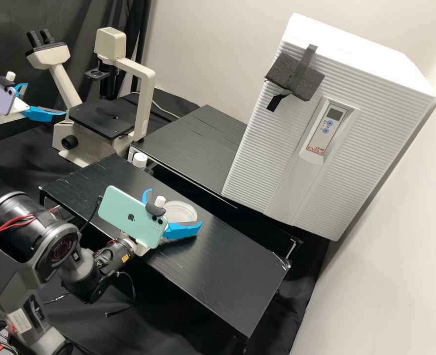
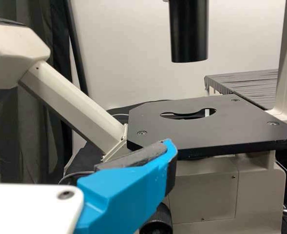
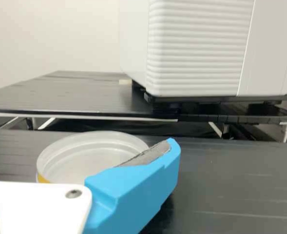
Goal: Open the petri dish lid.
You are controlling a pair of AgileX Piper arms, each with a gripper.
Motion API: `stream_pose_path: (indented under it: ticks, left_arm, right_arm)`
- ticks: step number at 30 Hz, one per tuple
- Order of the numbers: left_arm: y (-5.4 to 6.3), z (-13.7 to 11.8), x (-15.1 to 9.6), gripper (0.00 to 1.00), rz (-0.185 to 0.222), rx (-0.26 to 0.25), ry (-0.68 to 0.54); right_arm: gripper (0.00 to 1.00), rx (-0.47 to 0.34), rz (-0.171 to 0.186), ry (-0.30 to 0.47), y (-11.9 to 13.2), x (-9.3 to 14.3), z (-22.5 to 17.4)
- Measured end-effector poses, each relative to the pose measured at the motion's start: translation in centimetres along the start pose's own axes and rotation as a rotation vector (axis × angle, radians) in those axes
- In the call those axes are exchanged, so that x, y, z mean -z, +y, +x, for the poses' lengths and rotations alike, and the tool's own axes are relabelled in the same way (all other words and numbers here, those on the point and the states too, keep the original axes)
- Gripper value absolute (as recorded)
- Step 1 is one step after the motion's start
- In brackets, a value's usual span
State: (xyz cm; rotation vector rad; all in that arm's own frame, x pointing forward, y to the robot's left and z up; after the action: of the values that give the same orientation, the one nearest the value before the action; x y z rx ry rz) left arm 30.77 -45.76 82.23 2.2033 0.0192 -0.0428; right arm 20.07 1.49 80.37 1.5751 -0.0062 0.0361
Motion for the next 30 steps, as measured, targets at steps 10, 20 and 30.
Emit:
stream_pose_path:
  ticks: [10,20,30]
  left_arm:
    - [0.0,0.0,0.0,1.0,0.0,0.0,0.0]
    - [0.0,0.0,0.0,1.0,0.0,0.0,0.0]
    - [0.0,0.0,0.0,1.0,0.0,0.0,0.0]
  right_arm:
    - [1.0,0.016,0.0,-0.016,-0.3,-0.3,0.1]
    - [1.0,0.023,0.009,-0.025,-0.5,-0.8,0.8]
    - [1.0,0.043,0.075,-0.004,-0.5,-1.3,1.5]
